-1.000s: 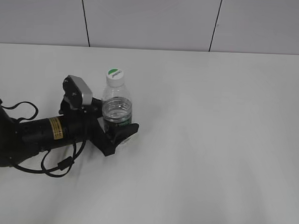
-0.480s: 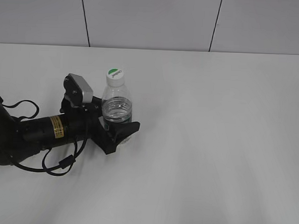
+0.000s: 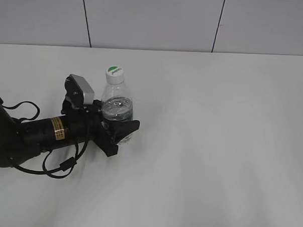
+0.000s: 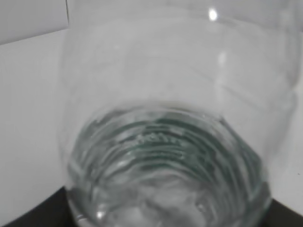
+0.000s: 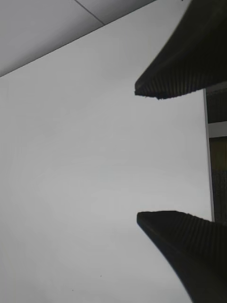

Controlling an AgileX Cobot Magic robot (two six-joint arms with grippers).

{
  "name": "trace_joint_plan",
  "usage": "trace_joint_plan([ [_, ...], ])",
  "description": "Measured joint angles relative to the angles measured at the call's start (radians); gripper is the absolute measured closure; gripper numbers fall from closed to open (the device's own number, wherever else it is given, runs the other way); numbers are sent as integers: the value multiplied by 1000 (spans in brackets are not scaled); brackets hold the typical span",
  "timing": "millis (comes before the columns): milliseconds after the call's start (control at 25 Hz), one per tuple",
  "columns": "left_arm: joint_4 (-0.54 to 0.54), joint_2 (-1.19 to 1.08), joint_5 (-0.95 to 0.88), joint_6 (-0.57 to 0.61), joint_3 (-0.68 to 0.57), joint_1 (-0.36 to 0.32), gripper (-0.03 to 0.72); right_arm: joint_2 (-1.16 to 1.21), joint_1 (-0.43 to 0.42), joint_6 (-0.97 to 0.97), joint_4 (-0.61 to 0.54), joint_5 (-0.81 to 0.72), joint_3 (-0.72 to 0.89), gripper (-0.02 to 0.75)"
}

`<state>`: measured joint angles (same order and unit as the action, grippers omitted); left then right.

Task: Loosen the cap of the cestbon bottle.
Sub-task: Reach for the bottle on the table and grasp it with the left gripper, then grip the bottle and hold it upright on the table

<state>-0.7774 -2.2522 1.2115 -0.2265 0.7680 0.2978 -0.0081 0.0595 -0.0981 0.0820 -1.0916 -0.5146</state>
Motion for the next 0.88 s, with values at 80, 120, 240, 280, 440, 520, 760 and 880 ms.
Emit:
trace_joint_plan([
  [80, -1, 0, 0, 0, 0, 0, 276, 0, 0, 0, 0, 0, 0, 174],
  [120, -4, 0, 0, 0, 0, 0, 276, 0, 0, 0, 0, 0, 0, 174],
  [240, -11, 0, 0, 0, 0, 0, 276, 0, 0, 0, 0, 0, 0, 174],
  [280, -14, 0, 0, 0, 0, 0, 276, 0, 0, 0, 0, 0, 0, 174],
  [440, -27, 0, 0, 0, 0, 0, 276, 0, 0, 0, 0, 0, 0, 174],
  [520, -44, 0, 0, 0, 0, 0, 276, 0, 0, 0, 0, 0, 0, 174],
  [760, -193, 0, 9, 0, 4, -1, 276, 0, 0, 0, 0, 0, 0, 174],
  [880, -248, 0, 13, 0, 7, -1, 276, 0, 0, 0, 0, 0, 0, 174],
])
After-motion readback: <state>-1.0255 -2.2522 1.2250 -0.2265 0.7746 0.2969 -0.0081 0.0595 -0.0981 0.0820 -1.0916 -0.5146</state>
